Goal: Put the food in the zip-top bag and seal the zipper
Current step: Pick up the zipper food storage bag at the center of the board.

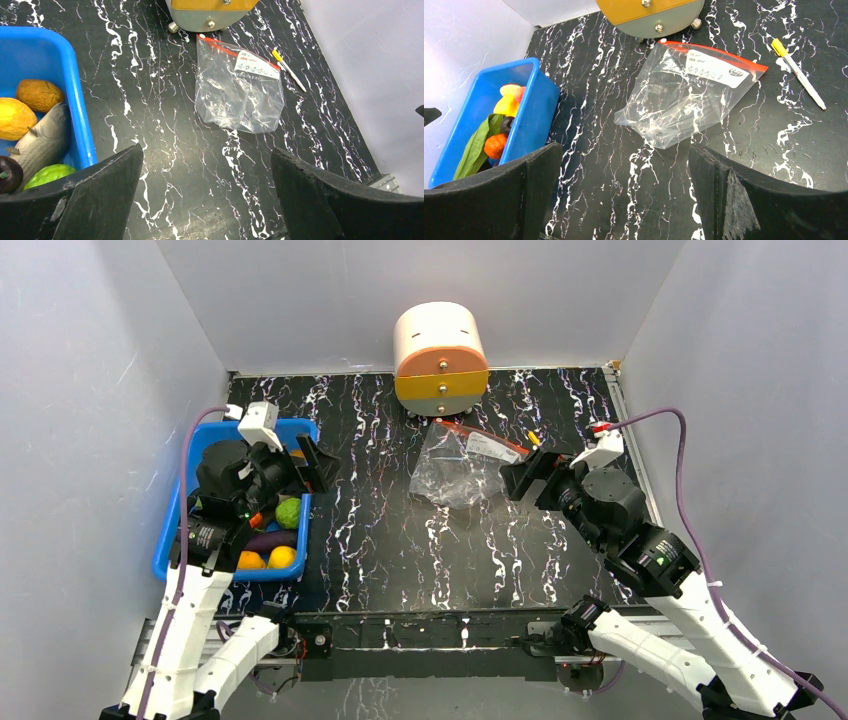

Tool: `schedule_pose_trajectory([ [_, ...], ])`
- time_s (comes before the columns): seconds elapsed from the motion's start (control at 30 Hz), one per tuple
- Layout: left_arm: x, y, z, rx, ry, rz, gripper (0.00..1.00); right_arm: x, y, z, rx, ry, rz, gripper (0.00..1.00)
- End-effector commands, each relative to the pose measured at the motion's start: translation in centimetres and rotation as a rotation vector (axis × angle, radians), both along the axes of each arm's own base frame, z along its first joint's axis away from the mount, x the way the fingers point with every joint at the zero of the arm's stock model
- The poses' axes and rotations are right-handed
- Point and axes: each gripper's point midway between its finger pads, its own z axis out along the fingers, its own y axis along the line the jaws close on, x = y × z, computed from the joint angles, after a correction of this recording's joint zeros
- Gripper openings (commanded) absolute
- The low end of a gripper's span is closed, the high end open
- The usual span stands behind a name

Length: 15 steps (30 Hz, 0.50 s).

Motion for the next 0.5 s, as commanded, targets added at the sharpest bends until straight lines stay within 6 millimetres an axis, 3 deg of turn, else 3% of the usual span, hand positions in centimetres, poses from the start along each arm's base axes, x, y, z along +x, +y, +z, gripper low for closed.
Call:
schedule_pose_trajectory([
  [0.0,0.2,0.8,-0.2,0.023,-0.009,0.045,0.98,0.2,0.1,2.7,0.04,-0.072,0.0,0.98],
  [0.17,0.9,1.8,-1.6,0.063,0.025,0.101,0.98,0.7,1.1,1.2,0.036,-0.041,0.023,0.98],
  [0.47,1.7,3.1,-6.2,0.109,0.126,0.184,0.98,3.1,3.9,-2.9,0.063,0.052,0.02,0.96],
])
